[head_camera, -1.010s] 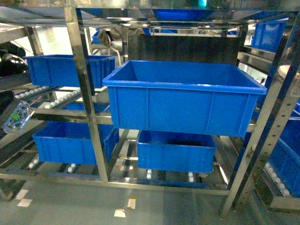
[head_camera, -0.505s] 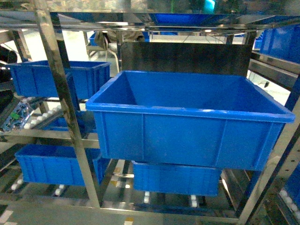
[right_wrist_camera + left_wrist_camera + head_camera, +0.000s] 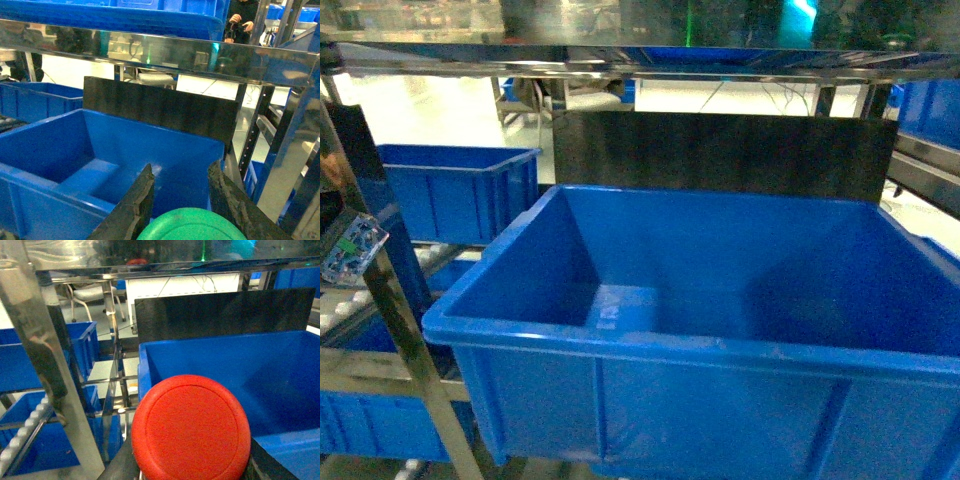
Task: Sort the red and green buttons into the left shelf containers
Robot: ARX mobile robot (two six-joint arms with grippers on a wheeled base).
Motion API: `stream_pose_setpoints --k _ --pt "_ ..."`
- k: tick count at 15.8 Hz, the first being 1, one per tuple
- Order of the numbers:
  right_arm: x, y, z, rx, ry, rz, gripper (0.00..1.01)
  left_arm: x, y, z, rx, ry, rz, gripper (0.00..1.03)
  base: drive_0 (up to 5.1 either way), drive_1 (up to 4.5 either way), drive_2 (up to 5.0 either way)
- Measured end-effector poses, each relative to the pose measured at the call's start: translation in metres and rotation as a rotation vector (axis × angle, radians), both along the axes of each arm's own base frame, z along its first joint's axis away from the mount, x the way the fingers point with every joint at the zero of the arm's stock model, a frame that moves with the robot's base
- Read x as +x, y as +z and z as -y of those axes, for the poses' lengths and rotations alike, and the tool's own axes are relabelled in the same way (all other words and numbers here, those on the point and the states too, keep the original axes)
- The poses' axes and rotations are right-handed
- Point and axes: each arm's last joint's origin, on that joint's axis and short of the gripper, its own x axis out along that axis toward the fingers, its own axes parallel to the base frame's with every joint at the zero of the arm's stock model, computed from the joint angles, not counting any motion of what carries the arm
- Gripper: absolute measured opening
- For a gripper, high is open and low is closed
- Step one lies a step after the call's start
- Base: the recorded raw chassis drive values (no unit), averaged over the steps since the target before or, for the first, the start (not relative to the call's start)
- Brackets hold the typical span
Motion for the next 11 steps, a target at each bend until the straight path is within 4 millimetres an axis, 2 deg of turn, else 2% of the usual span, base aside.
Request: stream_pose_setpoints --k 2,6,9,11 --pt "0.0 -0.0001 0.0 0.0 -0.002 -0.001 0.3 0.0001 -0.001 0.0003 0.002 -0.002 -0.008 0.25 0.0 4.04 -4.0" --pt "-0.0003 0.0007 0.0 -0.002 -0.002 0.007 0.3 0.0006 0.001 0.0002 -0.001 -0.001 0.005 0.25 0.0 0.32 -0.3" --pt "-0.0002 0.0002 0.0 -0.001 -0.002 0.002 0.3 0.0003 0.0008 0.0002 0.0 -0.001 0.002 0.25 -0.2 4.14 -4.5" --pt "0.0001 -0.0001 0.0001 0.001 -0.003 -0.001 0.3 0.0007 0.0004 0.0002 0.0 0.001 -0.001 0.25 0.0 0.0 0.0"
